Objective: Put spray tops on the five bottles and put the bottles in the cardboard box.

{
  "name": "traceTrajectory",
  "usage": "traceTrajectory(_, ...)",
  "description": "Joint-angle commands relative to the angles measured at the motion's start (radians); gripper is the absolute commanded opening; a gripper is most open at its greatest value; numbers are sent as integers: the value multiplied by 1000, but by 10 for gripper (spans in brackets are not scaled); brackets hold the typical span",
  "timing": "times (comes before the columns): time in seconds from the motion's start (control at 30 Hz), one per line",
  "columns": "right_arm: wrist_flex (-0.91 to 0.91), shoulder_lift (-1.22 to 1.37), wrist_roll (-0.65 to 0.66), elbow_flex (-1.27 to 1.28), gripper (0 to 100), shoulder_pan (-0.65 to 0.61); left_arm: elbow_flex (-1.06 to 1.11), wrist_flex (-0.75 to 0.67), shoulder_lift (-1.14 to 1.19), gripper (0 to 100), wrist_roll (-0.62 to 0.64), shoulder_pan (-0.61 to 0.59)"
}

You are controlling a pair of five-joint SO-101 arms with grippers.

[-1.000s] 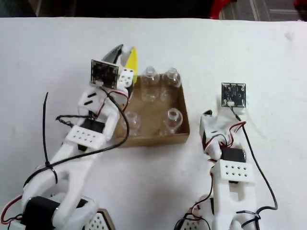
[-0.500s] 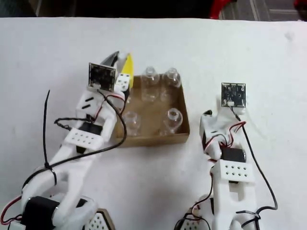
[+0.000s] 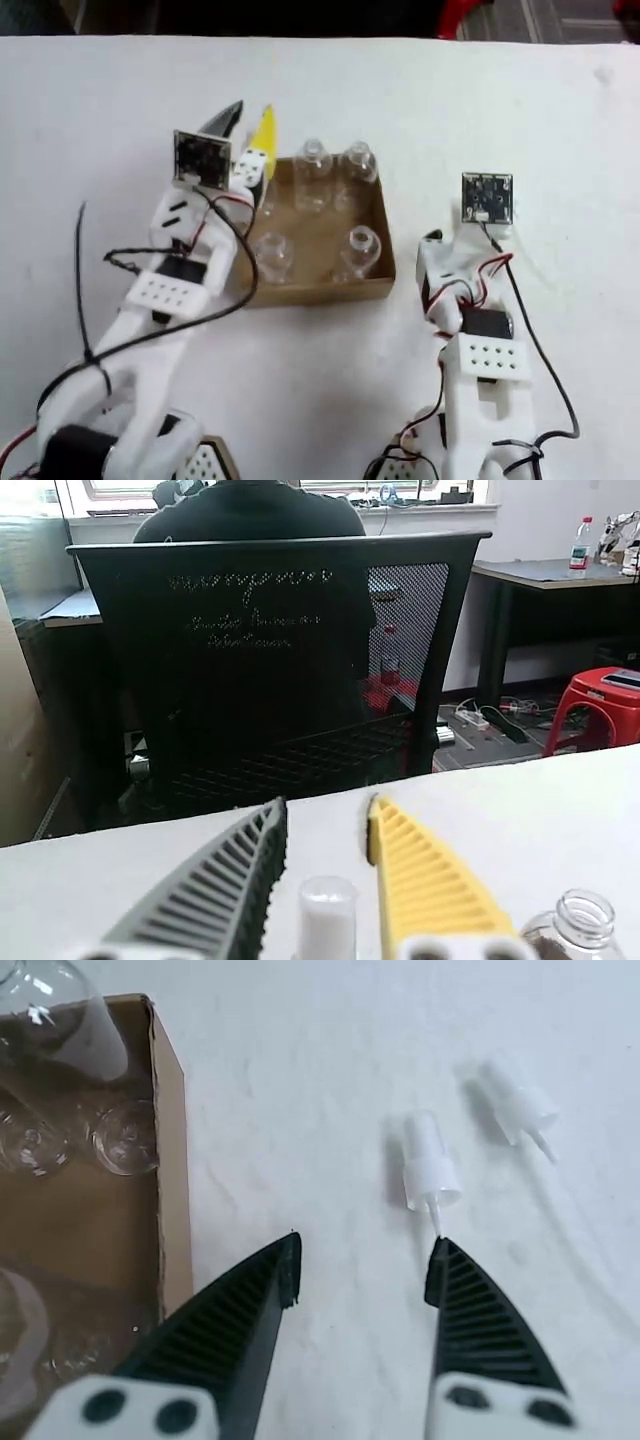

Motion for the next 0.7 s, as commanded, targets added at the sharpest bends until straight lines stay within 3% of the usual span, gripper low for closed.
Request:
traceTrajectory(0.0,-22,-8,12,-9,183,-7,-75,203,-176,133,14,-16)
traceTrajectory(0.13,-22,-8,12,-9,183,-7,-233,532,-280,182,80,-74)
traceTrajectory(0.33,-22,-8,12,-9,183,-7,-528,1000,-305,199,121,-308)
traceTrajectory(0.4,-22,-8,12,-9,183,-7,-562,1092,-268,199,115,-383)
traceTrajectory(0.53,-22,-8,12,-9,183,-7,-565,1220,-171,195,-35,-507)
traceTrajectory(0.67,-22,-8,12,-9,183,-7,-546,1352,-65,195,-57,-619)
